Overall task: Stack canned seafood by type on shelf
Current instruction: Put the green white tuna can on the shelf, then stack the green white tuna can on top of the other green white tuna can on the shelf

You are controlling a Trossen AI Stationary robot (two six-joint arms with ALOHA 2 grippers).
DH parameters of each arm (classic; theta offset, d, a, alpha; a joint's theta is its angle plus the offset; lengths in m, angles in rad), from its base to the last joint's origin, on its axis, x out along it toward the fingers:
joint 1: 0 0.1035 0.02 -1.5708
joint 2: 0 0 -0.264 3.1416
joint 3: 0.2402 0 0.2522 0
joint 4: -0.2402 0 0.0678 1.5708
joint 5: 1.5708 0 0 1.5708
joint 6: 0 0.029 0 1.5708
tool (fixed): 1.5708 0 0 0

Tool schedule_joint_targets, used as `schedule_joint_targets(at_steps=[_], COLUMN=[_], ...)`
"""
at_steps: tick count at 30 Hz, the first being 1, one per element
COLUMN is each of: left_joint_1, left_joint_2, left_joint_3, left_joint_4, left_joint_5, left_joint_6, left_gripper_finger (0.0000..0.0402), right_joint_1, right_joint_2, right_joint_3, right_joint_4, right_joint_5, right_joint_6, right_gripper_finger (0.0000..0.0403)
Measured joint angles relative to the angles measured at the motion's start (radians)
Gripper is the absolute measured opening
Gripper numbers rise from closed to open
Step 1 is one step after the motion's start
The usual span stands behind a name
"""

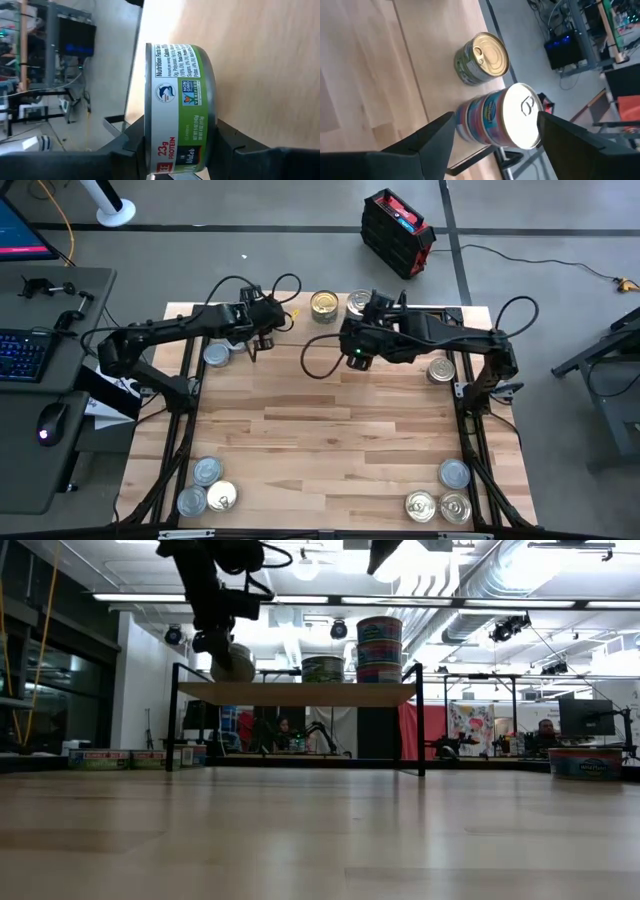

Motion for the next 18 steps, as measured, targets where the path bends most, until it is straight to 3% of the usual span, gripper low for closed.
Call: schedule_joint_targets(at_steps=[4, 9, 12, 18], left_joint_1=[-0.001, -0.001, -0.001, -0.001], left_joint_2=[0.0, 0.006, 0.005, 0.005], left_joint_3=[0.002, 0.0, 0.0, 0.002], left_joint_4=[-0.03, -0.073, -0.114, -0.13], left_joint_5=[0.06, 0.084, 0.084, 0.091], left_joint_6=[0.002, -0.006, -0.022, -0.047], left_gripper_finger=[0.0127, 0.0221, 0.0257, 0.0276], right_joint_1=[0.004, 0.006, 0.008, 0.008], right_joint_2=[-0.023, -0.023, -0.023, -0.023], right_joint_3=[-0.031, -0.031, -0.031, -0.032], right_joint_4=[0.004, 0.002, 0.011, 0.019], right_joint_5=[-0.003, -0.017, -0.032, -0.034], right_joint_6=[0.038, 0.042, 0.042, 0.04], right_gripper_finger=[0.0272, 0.0272, 0.0272, 0.0272])
